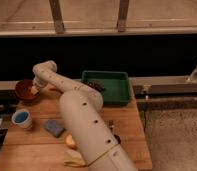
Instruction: Stack bowls into tray
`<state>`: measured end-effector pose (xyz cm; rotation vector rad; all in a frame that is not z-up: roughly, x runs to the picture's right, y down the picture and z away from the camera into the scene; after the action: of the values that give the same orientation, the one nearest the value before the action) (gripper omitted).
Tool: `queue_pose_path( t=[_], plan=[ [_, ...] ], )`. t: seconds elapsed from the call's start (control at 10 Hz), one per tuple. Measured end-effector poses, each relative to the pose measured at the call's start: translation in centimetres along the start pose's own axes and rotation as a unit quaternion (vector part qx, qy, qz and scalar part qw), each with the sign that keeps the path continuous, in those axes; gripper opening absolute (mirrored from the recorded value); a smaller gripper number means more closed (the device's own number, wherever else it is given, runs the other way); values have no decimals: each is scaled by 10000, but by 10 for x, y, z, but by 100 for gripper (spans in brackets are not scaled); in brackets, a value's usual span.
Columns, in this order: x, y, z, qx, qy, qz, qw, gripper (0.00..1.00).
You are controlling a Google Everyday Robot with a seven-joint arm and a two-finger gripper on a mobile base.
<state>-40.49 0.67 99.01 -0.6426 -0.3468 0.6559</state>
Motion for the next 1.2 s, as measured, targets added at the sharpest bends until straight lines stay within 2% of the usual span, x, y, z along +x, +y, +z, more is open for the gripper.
queue_pose_path(
  t=[0.9,1.2],
  plan=[
    [0,0,-1,-1,6,-3,10000,0],
    [-12,3,-22,-4,19,-2,10000,0]
  ],
)
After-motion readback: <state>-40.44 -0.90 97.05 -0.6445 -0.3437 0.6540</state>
